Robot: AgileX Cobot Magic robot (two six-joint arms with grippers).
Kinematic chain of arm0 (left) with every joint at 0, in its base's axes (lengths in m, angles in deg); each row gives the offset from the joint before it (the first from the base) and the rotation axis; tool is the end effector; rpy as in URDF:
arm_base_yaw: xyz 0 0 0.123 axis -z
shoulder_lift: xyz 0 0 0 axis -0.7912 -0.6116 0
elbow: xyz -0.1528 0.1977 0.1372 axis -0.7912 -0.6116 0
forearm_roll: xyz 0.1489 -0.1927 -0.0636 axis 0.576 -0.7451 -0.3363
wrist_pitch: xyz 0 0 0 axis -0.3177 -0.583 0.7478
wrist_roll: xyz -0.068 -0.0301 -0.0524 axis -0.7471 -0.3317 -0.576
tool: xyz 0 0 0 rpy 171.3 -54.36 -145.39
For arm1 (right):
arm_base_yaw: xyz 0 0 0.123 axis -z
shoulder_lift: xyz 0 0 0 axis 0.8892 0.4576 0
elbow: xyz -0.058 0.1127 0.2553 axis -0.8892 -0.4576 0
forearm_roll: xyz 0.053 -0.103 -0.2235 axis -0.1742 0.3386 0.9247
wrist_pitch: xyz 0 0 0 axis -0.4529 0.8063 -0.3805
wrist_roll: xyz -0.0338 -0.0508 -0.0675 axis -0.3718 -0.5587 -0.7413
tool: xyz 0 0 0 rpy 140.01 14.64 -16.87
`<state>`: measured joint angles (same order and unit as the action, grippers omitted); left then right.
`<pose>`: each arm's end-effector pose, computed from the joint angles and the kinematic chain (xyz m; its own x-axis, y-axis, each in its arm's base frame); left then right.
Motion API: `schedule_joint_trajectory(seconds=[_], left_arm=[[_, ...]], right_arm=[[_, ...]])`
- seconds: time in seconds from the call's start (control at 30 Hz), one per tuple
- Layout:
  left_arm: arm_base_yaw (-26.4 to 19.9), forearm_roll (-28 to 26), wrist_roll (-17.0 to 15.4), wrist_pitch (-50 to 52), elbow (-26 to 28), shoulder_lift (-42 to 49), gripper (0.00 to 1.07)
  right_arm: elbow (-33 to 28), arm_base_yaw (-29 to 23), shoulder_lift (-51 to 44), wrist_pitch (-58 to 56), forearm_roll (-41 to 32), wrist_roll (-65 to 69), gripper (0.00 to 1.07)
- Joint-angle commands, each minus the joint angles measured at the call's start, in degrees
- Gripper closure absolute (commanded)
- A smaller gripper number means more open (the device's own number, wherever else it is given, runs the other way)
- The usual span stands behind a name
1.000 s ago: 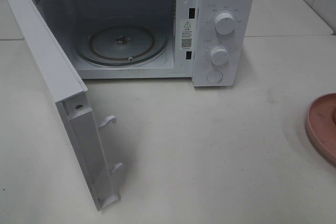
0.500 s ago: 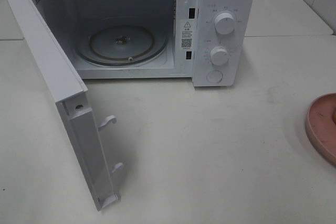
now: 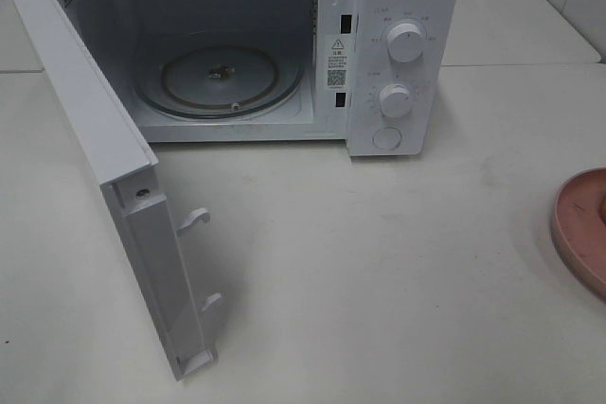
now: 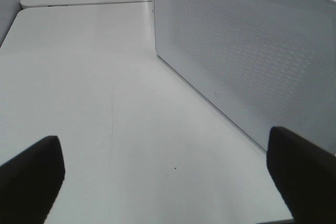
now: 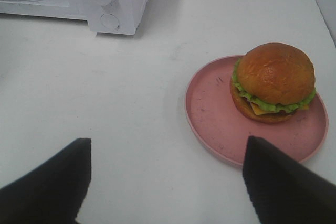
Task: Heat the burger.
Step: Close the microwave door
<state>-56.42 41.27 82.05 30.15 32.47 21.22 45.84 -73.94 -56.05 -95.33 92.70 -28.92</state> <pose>-0.0046 -0.0157 0.2815 -0.4106 0.0368 -0.9111 0.1095 0.9939 -0.0092 -0.0042 -0.0073 0.2813 -0.4201 -0.0464 -0.9063 -0.1165 0.9932 0.0031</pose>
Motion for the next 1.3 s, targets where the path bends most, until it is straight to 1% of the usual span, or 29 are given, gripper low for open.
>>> schedule_joint_trajectory(seconds=[0.03,1.17,1.27,1.3], left_arm=[[0.2,0.1,-0.1,0.1,-0.2,1.4,0.06],[0.2,0.1,-0.1,0.1,-0.2,1.4,0.06],[0.2,0.1,-0.1,0.1,-0.2,1.4,0.06],[0.2,0.1,-0.1,0.1,-0.2,1.4,0.06]], right_arm=[[-0.1,0.5,-1.5,0.2,0.1,-0.6,0.31],[-0.1,0.5,-1.5,0.2,0.1,-0.6,0.31],[-0.1,0.9,-1.5,0.2,0.1,-0.6,0.31],[-0.1,2.2,-1.5,0.2,0.1,-0.6,0.31]])
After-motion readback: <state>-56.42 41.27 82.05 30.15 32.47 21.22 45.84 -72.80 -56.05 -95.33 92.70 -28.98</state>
